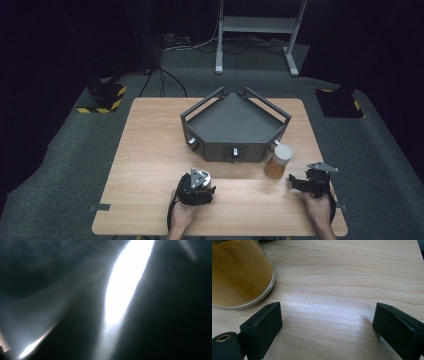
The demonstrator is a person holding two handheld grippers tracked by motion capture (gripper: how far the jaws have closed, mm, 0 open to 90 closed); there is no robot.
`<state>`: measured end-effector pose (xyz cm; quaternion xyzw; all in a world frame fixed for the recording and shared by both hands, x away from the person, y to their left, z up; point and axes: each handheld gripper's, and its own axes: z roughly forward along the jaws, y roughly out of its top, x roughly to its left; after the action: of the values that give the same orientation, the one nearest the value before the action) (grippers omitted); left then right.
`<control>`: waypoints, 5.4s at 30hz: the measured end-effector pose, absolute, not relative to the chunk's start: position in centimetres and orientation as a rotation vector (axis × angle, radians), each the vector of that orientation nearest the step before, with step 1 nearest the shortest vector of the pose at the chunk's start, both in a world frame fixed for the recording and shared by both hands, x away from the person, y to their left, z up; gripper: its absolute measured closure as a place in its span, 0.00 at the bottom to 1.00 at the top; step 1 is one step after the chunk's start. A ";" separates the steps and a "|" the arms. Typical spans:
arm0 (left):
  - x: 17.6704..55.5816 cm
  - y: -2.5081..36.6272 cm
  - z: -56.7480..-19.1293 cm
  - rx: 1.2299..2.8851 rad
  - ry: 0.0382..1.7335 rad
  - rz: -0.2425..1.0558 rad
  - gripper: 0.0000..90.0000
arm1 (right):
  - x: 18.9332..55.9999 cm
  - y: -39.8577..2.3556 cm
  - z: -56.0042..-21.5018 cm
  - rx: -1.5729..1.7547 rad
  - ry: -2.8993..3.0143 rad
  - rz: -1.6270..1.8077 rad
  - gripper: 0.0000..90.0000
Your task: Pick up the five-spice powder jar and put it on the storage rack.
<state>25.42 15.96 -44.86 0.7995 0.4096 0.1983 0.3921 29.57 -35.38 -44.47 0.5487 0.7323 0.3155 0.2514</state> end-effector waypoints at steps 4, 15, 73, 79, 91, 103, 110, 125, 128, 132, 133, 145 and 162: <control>25.4 15.9 -44.8 2.032 1.040 0.505 0.35 | 29.6 -35.4 -44.5 1.492 1.992 0.858 0.10; 25.3 15.9 -44.9 2.024 1.043 0.510 0.35 | 29.6 -35.4 -44.5 1.492 1.992 0.858 0.10; 30.3 16.0 -35.3 2.034 0.952 0.417 0.35 | 29.6 -35.3 -44.5 1.493 1.989 0.856 0.10; 31.2 16.1 -34.1 2.031 0.941 0.401 0.35 | 29.6 -35.3 -44.5 1.494 1.989 0.856 0.10; 33.9 16.5 -31.4 1.987 0.961 0.404 0.35 | 29.6 -35.3 -44.5 1.493 1.990 0.856 0.10; 37.2 15.0 -30.0 1.967 1.018 0.444 0.35 | 29.6 -35.3 -44.5 1.492 1.990 0.856 0.10; 39.0 13.5 -30.4 1.972 1.063 0.483 0.35 | 29.6 -35.3 -44.5 1.494 1.990 0.856 0.10; 40.2 12.0 -32.9 1.923 1.157 0.508 0.35 | 29.6 -35.3 -44.5 1.495 1.989 0.856 0.10; 40.2 11.9 -32.9 1.926 1.152 0.514 0.35 | 29.6 -35.3 -44.5 1.494 1.990 0.856 0.10; 40.0 11.7 -33.1 1.937 1.138 0.534 0.35 | 29.6 -35.3 -44.5 1.494 1.989 0.856 0.10; 39.9 11.6 -33.3 1.916 1.146 0.534 0.35 | 29.6 -35.3 -44.5 1.494 1.989 0.856 0.10; 39.5 11.5 -33.6 1.903 1.145 0.550 0.35 | 29.6 -35.3 -44.5 1.494 1.989 0.856 0.10; 38.8 11.9 -34.0 1.857 1.135 0.554 0.11 | 29.6 -35.3 -44.5 1.495 1.989 0.857 0.10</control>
<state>38.83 11.93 -34.05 0.7453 0.4557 0.2224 0.4329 29.59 -35.29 -44.48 0.5498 0.7313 0.3150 0.2524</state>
